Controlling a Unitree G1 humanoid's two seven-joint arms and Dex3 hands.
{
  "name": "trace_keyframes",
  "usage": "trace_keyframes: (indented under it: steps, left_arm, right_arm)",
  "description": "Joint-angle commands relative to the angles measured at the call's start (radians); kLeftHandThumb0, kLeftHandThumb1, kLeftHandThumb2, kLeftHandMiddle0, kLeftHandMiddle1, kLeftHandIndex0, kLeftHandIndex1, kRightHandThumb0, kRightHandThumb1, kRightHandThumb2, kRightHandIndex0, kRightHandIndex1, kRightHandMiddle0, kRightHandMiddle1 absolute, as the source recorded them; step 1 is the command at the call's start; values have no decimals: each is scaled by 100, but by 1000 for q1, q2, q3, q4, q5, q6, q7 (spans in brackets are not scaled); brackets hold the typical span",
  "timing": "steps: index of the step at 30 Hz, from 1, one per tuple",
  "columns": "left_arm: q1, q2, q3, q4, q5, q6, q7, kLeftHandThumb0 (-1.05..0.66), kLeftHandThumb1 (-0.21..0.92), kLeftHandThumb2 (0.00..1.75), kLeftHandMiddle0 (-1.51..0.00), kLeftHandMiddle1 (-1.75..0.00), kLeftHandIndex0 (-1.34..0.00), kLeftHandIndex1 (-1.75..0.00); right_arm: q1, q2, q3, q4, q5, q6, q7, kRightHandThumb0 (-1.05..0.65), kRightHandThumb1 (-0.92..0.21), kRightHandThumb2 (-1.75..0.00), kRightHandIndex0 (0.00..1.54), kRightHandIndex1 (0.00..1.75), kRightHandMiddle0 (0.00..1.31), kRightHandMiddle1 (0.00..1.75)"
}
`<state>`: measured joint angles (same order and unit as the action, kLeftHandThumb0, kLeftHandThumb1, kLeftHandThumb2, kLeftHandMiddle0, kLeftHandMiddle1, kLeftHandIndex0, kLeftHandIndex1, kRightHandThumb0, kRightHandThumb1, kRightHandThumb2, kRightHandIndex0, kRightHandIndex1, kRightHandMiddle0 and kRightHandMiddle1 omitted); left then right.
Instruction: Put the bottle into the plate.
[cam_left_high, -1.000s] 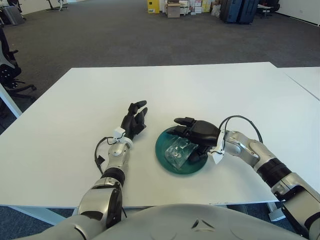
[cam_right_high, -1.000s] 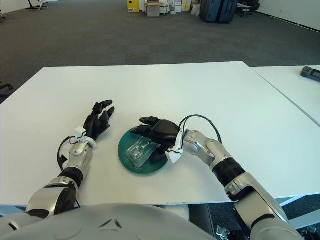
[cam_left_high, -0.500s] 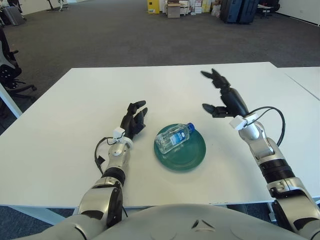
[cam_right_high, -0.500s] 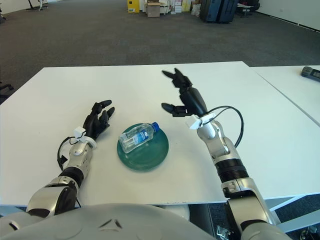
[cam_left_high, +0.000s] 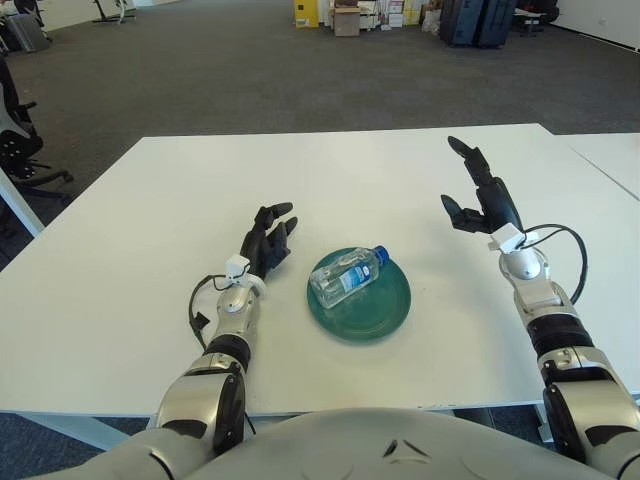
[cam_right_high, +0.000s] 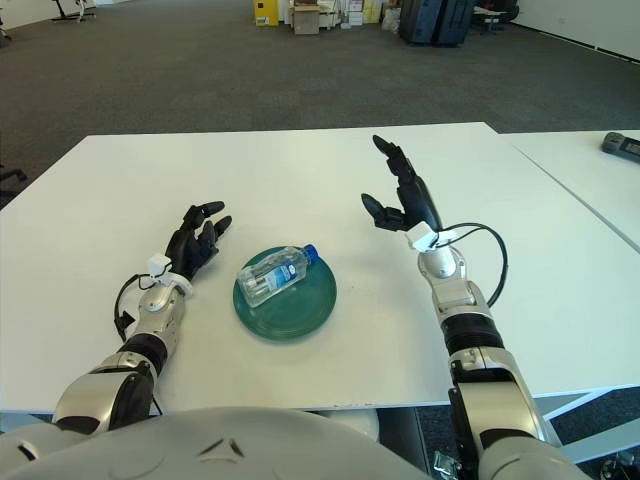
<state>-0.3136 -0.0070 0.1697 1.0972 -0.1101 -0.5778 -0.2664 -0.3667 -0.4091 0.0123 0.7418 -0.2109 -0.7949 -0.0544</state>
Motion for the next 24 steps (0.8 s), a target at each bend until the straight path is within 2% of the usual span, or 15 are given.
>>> trace_keyframes:
  steps: [1,6,11,15,19,24]
  left_arm:
    - [56,-19,1,50,-2,18,0,-76,92,84,-58,-18,-22,-111]
    - [56,-15,-4,51,6,19,4,-78,92,86,-56,-18,-20,-111]
    - [54,-11,-7,50,10,28,9,-79,92,86,-54,-18,-19,-110]
    - [55,-9,-5,49,7,32,8,-78,92,85,-53,-18,-18,-111]
    - [54,-10,-1,45,0,36,5,-78,92,84,-53,-18,-18,-111]
    - [55,-9,1,42,-2,37,4,-79,92,83,-53,-19,-17,-111]
  right_arm:
    - [-69,1,-19,109,26,-56,6,-105,-92,-78,0,0,0,15]
    - [-81,37,-18,211,16,-84,-14,-105,-92,-77,0,0,0,14]
    - [-65,98,-3,307,-4,-60,-57,-104,-92,-79,0,0,0,12]
    - [-58,133,-10,359,17,-29,-46,-100,-92,-80,0,0,0,9]
    - [-57,223,-101,431,161,140,71,-89,-92,-85,3,1,3,5]
    - [-63,276,-172,465,258,234,129,-80,-92,-89,12,1,0,30]
